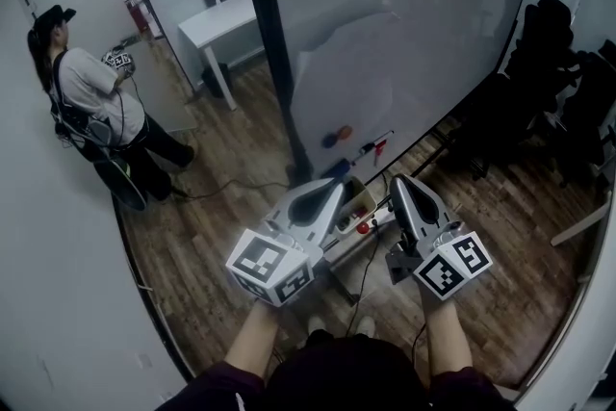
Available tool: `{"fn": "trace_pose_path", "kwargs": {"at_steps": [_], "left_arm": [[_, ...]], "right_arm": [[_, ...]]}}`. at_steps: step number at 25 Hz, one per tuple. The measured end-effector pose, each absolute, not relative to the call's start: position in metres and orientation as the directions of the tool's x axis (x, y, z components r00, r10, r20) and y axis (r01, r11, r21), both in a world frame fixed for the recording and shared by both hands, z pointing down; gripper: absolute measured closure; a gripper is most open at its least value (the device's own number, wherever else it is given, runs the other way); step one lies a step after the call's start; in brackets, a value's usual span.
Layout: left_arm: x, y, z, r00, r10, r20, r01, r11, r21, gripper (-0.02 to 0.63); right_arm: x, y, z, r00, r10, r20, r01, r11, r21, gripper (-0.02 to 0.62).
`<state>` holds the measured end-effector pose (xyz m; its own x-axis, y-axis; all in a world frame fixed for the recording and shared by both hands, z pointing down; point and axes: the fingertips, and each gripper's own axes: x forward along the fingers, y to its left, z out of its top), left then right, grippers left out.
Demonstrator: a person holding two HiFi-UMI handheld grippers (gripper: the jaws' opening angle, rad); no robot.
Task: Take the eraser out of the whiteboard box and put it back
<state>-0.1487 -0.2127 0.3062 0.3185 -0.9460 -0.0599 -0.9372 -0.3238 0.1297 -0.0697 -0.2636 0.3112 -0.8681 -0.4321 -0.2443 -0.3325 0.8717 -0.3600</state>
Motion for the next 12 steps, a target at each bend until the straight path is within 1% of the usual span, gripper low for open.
{"fn": "trace_pose_path", "kwargs": {"at_steps": [12], "left_arm": [[-0.15,-0.2087,0.3099,0.305,-0.952,-0.04,-0.943,-0.307,0.131,0.601]], "right_arm": [[-0.0685,-0.2591,0.3145,-0.873,-0.425,-0.24,-0.323,0.871,-0.371,0.592]]}}
